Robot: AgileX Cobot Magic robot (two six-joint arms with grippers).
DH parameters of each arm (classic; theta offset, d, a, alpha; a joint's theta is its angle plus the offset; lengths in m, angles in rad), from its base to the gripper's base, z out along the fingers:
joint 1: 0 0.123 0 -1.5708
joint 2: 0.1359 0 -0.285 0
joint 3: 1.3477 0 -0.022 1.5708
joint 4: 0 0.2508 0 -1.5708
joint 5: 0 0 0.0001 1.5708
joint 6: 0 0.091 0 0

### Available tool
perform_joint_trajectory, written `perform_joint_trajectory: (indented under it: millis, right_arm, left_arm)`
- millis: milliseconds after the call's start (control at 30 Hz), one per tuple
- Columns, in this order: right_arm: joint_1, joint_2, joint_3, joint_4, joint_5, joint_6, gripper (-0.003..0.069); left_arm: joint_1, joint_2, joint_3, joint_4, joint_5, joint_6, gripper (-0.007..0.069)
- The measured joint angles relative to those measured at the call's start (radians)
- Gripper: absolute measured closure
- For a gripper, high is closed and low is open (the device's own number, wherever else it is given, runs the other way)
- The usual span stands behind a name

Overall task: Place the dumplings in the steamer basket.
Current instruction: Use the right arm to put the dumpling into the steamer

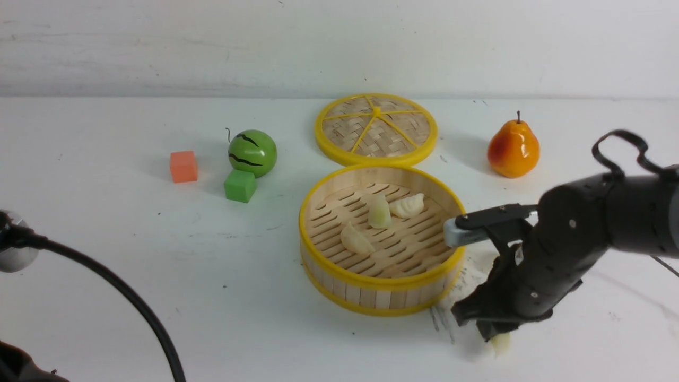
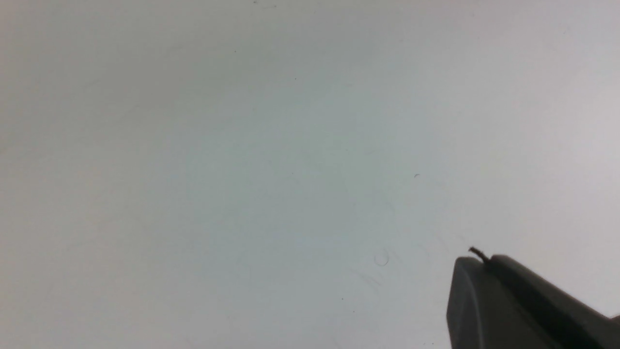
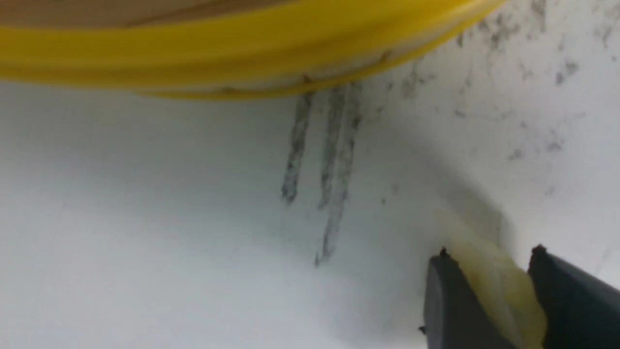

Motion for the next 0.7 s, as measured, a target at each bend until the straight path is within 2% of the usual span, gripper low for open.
perform_joint_trajectory:
  millis: [67,100,133,267,500,700]
  right_arm:
    - [0.022,-0.056,-0.139,0.000,0.146,-0.050,0.0455]
    - [0.022,-0.056,-0.139,0.000,0.146,-0.050,0.0455]
    - [0.043,-0.068,-0.263,0.000,0.215,-0.079,0.0455]
    - [0.089,0.003,-0.495,0.003,0.274,-0.086,0.0456]
    - [0.140,0.261,-0.647,-0.003,0.277,-0.061,0.0456]
    - [0.143,0.369,-0.665,-0.096,0.262,0.048,0.0456]
  left_arm:
    - [0.000,0.000,0.000,0.000,0.002,0.000,0.0633]
    - [0.000,0.000,0.000,0.000,0.002,0.000,0.0633]
    - [0.000,0.000,0.000,0.003,0.002,0.000,0.0631]
    - [0.000,0.000,0.000,0.021,-0.003,0.000,0.0628]
    - [0.000,0.000,0.001,0.028,-0.005,0.000,0.0625]
    - [0.000,0.000,0.001,0.030,-0.001,0.000,0.0620]
